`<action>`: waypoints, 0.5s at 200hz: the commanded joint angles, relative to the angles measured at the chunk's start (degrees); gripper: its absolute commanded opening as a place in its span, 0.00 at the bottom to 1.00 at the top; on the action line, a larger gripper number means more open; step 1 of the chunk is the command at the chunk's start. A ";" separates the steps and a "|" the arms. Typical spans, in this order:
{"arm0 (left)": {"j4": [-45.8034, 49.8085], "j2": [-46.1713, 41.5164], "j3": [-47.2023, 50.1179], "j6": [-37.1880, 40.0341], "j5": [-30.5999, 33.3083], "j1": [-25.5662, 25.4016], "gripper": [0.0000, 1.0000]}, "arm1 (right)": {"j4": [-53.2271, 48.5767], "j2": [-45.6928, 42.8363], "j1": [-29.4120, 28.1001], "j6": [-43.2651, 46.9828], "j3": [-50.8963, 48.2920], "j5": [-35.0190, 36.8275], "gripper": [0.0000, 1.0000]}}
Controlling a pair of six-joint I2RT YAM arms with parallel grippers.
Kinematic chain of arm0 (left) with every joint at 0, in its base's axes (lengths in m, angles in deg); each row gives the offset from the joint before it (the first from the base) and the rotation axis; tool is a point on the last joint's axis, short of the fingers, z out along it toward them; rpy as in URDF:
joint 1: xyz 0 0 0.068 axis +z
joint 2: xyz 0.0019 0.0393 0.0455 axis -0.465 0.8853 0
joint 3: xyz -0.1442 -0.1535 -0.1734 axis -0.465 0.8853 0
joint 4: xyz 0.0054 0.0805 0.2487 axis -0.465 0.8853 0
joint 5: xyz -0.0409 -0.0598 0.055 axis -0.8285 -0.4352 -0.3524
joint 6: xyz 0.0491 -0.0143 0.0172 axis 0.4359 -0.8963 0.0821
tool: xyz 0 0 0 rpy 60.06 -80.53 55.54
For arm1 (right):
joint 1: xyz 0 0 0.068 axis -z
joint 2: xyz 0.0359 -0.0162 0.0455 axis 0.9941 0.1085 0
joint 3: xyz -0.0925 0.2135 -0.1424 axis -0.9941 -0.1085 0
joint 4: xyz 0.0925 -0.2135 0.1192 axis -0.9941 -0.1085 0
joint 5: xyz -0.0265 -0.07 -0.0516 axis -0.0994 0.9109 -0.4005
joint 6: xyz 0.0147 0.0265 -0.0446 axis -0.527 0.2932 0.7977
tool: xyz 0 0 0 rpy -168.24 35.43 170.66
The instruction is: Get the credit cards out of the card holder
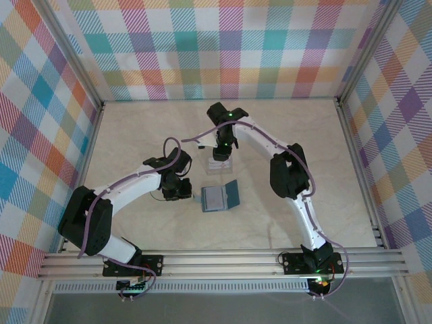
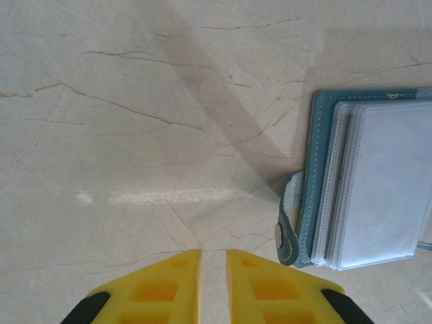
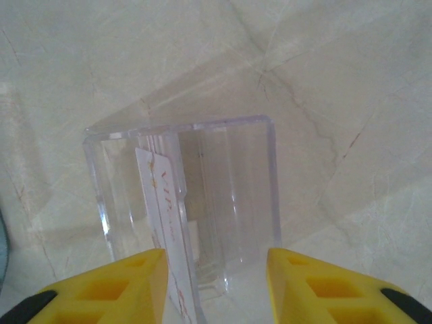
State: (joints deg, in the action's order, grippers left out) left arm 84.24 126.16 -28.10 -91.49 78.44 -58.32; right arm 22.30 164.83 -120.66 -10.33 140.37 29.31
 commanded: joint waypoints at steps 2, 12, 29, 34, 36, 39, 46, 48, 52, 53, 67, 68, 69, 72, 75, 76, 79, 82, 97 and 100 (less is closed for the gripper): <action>-0.63 -1.67 0.69 -0.12 -0.93 0.46 0.17 | 4.69 -6.29 -0.43 -4.97 -2.71 0.11 0.46; -1.03 -1.79 0.58 -0.09 -1.37 0.46 0.17 | 7.06 -7.99 -0.42 -8.48 -4.51 0.78 0.47; -1.79 -1.87 0.14 -0.16 -2.76 0.46 0.17 | 9.45 -10.71 -0.47 -17.53 -7.11 0.58 0.47; -2.08 -1.87 -0.03 -0.16 -3.30 0.46 0.17 | 10.14 -11.69 -0.47 -20.25 -8.22 0.28 0.47; -2.13 -1.85 -0.11 -0.17 -3.51 0.42 0.17 | 10.52 -12.15 -0.47 -21.66 -8.76 0.19 0.47; -2.41 -1.75 -0.20 -0.12 -3.92 0.38 0.17 | 11.07 -12.73 -0.47 -23.69 -9.58 0.12 0.47; -2.92 -1.85 -0.34 -0.12 -4.64 0.38 0.17 | 12.38 -14.40 -0.47 -28.23 -11.80 -0.34 0.47; -3.05 -1.86 -0.37 -0.09 -4.81 0.38 0.17 | 12.79 -14.87 -0.47 -29.55 -12.53 -0.47 0.47; -3.19 -1.82 -0.58 -0.10 -5.11 0.33 0.17 | 13.55 -15.82 -0.47 -32.13 -13.89 -0.81 0.47; -3.28 -1.85 -0.62 -0.09 -5.18 0.31 0.17 | 13.77 -16.04 -0.47 -32.85 -14.24 -0.85 0.47; -3.89 -1.84 -1.14 -0.10 -6.00 0.16 0.17 | 16.38 -19.18 -0.39 -42.81 -19.39 -1.60 0.47; -3.94 -1.85 -1.17 -0.09 -6.07 0.14 0.17 | 16.54 -19.39 -0.39 -43.46 -19.76 -1.64 0.47; -3.97 -1.86 -1.18 -0.13 -6.10 0.12 0.17 | 16.71 -19.62 -0.38 -44.09 -20.12 -1.71 0.47; -4.09 -1.81 -1.24 -0.17 -6.17 0.07 0.17 | 17.20 -20.32 -0.46 -46.00 -21.29 -1.95 0.46; -4.23 -1.78 -1.34 -0.11 -6.28 -0.04 0.17 | 17.76 -20.96 -0.42 -48.56 -22.52 -2.17 0.45; -4.29 -1.78 -1.40 -0.09 -6.29 -0.05 0.17 | 17.98 -21.20 -0.45 -49.54 -22.90 -2.23 0.45; -4.40 -1.68 -1.50 -0.10 -6.47 -0.14 0.17 | 18.50 -21.76 -0.47 -52.16 -24.11 -2.60 0.44; -4.57 -1.62 -1.65 -0.10 -6.48 -0.23 0.17 | 18.85 -22.43 -0.47 -54.31 -25.10 -3.15 0.44; -5.17 -0.85 -2.22 -0.21 -7.19 -0.88 0.16 | 20.70 -25.34 -0.53 -63.43 -31.01 -6.67 0.40; -5.22 -0.61 -2.32 -0.24 -7.34 -1.04 0.16 | 21.24 -25.96 -0.51 -65.25 -32.16 -7.34 0.39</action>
State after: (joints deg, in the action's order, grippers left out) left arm 80.48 125.94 -28.32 -91.51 73.44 -58.50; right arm 38.78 142.86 -120.66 -53.23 115.47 27.85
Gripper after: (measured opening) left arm 0.166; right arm 0.411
